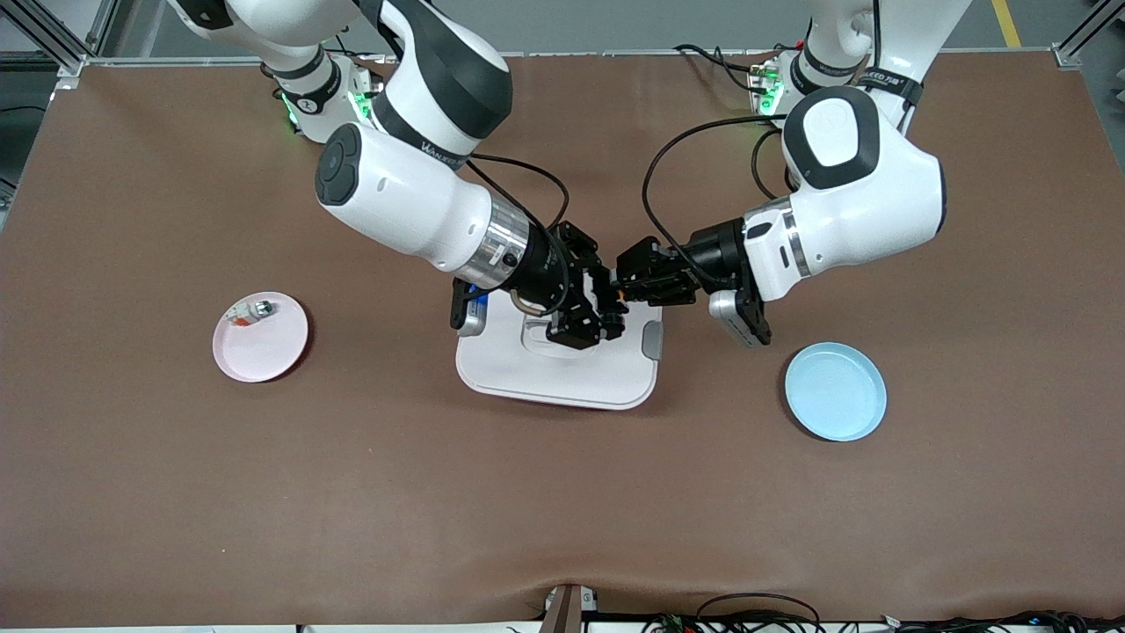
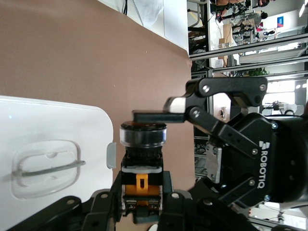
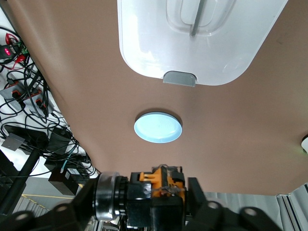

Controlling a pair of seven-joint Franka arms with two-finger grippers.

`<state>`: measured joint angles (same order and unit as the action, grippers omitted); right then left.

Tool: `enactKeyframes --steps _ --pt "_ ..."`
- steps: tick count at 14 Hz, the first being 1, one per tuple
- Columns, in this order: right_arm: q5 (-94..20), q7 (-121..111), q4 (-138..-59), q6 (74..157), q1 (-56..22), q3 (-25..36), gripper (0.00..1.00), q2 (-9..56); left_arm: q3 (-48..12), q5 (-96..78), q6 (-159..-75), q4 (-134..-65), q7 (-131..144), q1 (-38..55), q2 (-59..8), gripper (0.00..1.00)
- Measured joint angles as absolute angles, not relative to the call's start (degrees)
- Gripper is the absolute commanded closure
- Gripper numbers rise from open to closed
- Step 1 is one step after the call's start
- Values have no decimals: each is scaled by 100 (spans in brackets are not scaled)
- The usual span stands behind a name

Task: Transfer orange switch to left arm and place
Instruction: 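Carry the switch with the left gripper while the right gripper withdraws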

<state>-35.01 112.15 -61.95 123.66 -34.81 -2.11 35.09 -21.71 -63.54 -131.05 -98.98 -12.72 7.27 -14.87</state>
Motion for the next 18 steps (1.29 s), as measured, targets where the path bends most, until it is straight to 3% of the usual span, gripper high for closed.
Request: enactKeyframes --steps 5,13,18 --pt "-3500 10650 -6182 11949 -3366 -147 0 3509 -2130 -5027 -13129 -9892 -1332 513 -1490 100" --pt "-3455 7299 -5948 9256 -2128 -28 0 3319 -2108 -3204 -12938 -9926 -2800 -393 -1595 100" --pt "-2779 5027 -5945 7879 -1274 -5 0 3146 -2089 -2611 -12625 -9938 -4342 -1098 -1940 100"
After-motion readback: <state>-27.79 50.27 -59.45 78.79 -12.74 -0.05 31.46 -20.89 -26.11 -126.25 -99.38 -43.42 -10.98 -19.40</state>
